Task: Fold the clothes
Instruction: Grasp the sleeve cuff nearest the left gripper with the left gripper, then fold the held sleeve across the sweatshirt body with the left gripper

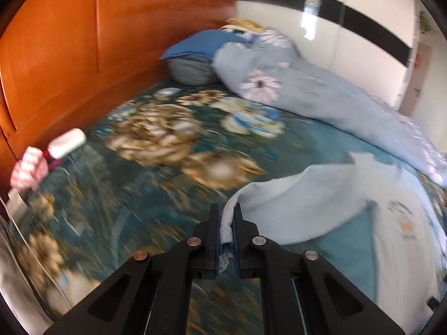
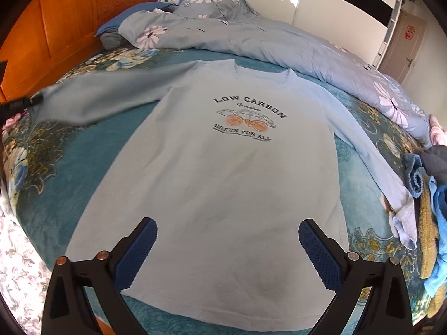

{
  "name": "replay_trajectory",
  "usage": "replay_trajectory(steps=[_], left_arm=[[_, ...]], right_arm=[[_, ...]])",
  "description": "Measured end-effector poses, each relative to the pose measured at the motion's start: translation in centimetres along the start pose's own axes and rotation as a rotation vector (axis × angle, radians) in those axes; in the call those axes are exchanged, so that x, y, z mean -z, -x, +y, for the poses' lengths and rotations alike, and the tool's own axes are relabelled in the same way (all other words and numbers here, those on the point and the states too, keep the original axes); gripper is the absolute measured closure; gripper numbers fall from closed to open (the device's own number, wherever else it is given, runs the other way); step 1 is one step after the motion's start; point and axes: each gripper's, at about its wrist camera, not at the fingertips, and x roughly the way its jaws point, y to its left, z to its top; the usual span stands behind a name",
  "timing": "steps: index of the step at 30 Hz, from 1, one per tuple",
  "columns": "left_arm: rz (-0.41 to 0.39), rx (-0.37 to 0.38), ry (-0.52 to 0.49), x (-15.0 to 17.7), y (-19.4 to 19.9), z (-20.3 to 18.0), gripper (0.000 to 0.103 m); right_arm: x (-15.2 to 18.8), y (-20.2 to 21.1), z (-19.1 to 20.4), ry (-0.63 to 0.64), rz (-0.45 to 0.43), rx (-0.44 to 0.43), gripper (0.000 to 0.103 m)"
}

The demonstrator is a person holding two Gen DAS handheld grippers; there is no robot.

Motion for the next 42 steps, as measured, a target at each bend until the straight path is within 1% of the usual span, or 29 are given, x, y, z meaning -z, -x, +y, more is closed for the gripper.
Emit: replay_trajectory(steps=[4,5,9,14,16,18,20,21,22,23,24,26,27,28,30,34,36,39,40,42], left_arm=[[0.062,-0.052,-0.019,-2.2,-3.7,1.7,0.096],[0.081,-0.076,-0.034,-2.5,-5.0,1.8,0.096],[0.135,-0.107,-0.033,-2.8,-7.8,2.2,0.096],[0.196,-0.111,-0.012,-1.7,-10.0,2.7,0.095],[0.225,-0.098,-0.009,-1.3,-10.4,2.7,0.094],[0.237,-0.081,-0.013,-0.9,-10.3,2.4,0.092],[0.243,-0.048,-0.01,-0.5,-9.7,2.3,0.084],[0.235,-0.019,-0.008,-0.2,-9.0,2.2,0.072],[0.219,-0.009,-0.012,0.2,-8.2,2.1,0.057],[0.203,-0.001,-0.017,0.5,-7.3,2.0,0.051],[0.184,-0.015,-0.025,0.9,-6.3,1.9,0.043],[0.151,-0.047,-0.029,1.9,-4.1,1.6,0.041],[0.144,-0.045,-0.02,2.5,-3.1,1.4,0.041],[0.136,-0.027,-0.014,3.0,-2.0,1.2,0.041],[0.113,0.04,-0.028,4.8,0.5,-0.2,0.041],[0.111,0.205,-0.118,8.9,4.5,-5.1,0.04],[0.169,0.322,-0.121,11.0,5.0,-7.8,0.04],[0.244,0.411,-0.151,13.9,5.0,-11.5,0.041],[0.266,0.422,-0.169,14.8,4.9,-12.6,0.041],[0.313,0.475,-0.167,16.2,4.8,-14.1,0.041]], right_arm=[[-0.3,-1.1,-0.9,-0.024,0.017,0.006,0.0],[-0.3,-1.4,-1.1,-0.029,0.023,0.008,0.0],[-0.2,-2.3,-2.1,-0.049,0.042,0.014,0.0],[0.0,-3.0,-3.4,-0.071,0.06,0.028,0.0],[0.1,-3.1,-3.8,-0.079,0.062,0.032,0.0],[0.1,-3.1,-4.1,-0.089,0.061,0.031,0.0],[0.2,-2.9,-4.5,-0.101,0.059,0.026,0.0],[0.3,-2.8,-4.6,-0.106,0.056,0.023,0.0],[0.4,-2.6,-4.7,-0.111,0.051,0.019,0.0],[0.6,-2.3,-4.9,-0.116,0.048,0.014,0.0],[0.9,-2.1,-5.1,-0.122,0.045,0.008,0.0],[1.6,-1.5,-5.7,-0.136,0.042,0.007,0.0],[2.0,-1.2,-6.1,-0.143,0.041,0.01,0.0],[2.5,-0.9,-6.5,-0.149,0.04,0.015,0.0],[3.7,-0.1,-7.7,-0.162,0.029,0.032,0.0],[6.4,1.5,-10.4,-0.194,0.023,0.059,0.0],[7.7,2.0,-12.0,-0.248,0.024,0.038,0.0],[9.6,2.7,-14.2,-0.349,0.015,-0.008,0.0],[10.1,2.9,-14.7,-0.378,0.01,-0.021,0.0],[10.8,3.0,-15.3,-0.409,0.0,-0.044,0.001]])
